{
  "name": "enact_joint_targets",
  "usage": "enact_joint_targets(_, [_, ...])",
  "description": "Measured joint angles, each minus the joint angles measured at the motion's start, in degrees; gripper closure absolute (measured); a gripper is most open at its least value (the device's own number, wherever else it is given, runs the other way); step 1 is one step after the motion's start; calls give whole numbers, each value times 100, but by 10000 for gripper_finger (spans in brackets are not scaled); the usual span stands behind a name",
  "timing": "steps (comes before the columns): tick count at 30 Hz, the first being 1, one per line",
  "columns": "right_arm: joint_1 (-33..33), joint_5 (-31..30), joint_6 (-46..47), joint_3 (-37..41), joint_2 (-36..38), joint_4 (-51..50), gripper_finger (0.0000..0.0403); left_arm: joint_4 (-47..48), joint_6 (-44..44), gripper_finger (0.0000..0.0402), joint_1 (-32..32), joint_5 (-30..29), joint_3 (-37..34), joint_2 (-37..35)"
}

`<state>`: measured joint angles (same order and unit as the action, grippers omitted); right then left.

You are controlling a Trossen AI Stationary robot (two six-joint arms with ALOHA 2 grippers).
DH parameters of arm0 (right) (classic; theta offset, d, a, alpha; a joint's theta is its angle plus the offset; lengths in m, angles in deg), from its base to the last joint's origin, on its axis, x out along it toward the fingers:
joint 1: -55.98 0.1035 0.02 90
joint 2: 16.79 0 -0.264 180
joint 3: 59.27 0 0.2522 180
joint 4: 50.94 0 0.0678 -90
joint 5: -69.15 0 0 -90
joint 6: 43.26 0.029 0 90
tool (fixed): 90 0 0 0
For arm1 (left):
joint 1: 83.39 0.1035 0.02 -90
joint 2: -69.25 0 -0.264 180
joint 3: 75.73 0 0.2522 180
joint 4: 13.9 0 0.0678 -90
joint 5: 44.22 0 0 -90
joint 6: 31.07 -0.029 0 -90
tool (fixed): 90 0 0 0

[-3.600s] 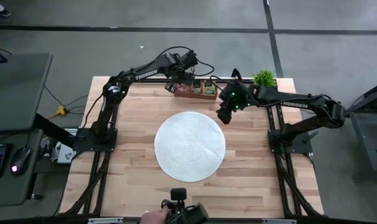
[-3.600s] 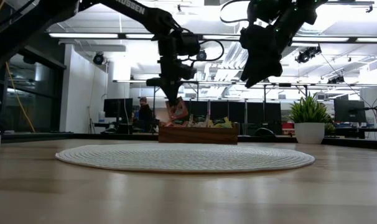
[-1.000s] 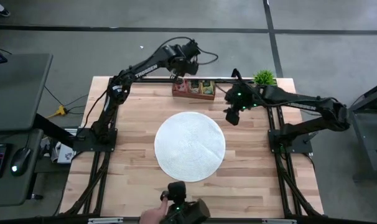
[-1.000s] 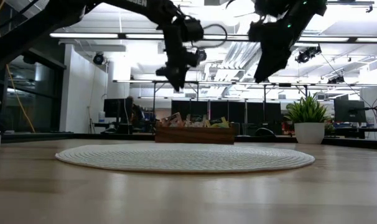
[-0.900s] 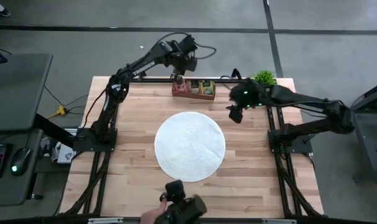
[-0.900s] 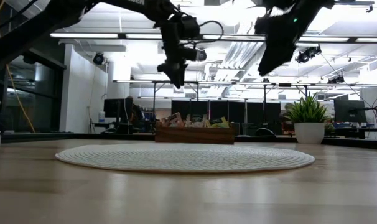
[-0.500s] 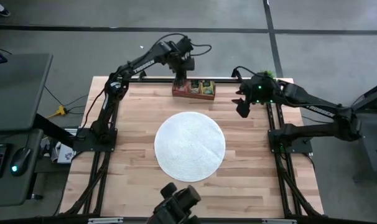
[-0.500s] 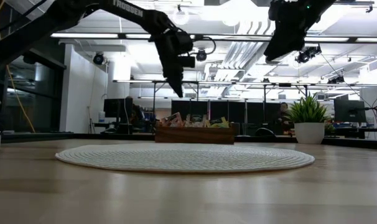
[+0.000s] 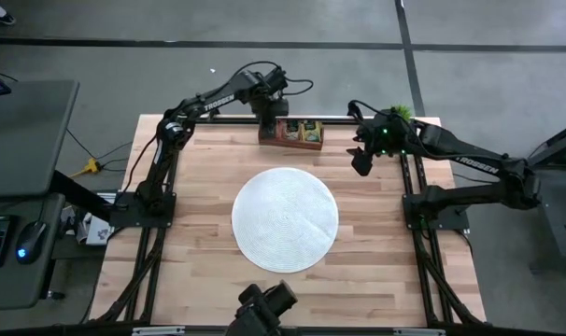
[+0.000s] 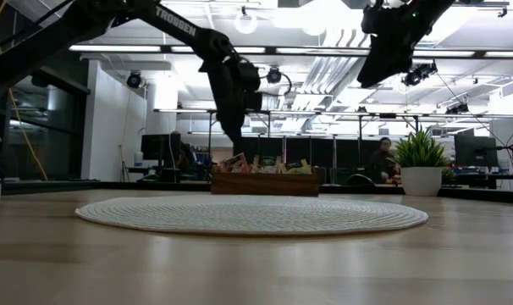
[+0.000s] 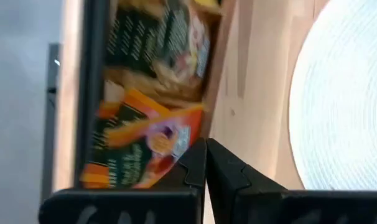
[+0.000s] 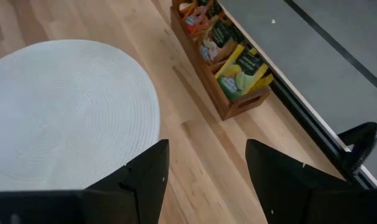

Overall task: Pick & Place Tea
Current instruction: Put the orange tea bag into the left section of the wooden organizer

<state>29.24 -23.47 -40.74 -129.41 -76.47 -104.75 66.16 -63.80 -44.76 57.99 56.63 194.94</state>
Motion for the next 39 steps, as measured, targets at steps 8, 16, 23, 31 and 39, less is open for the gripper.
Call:
enact_joint_targets(8, [0, -67, 22, 0, 0, 3, 194, -488, 45, 400, -2, 122, -492, 0])
enact_joint_targets(16, [0, -67, 151, 0, 0, 3, 194, -616, 155, 401, -2, 269, -502, 0])
enact_joint_targets(23, [22, -67, 177, 2, 0, 6, 194, -619, 260, 401, -2, 48, -502, 0])
enact_joint_targets(31, [22, -65, 267, 2, 0, 93, 194, -623, 260, 401, 4, 27, -502, 0])
enact_joint_targets(39, [22, -67, 306, 4, 0, 91, 194, -578, 920, 401, 2, 420, -508, 297])
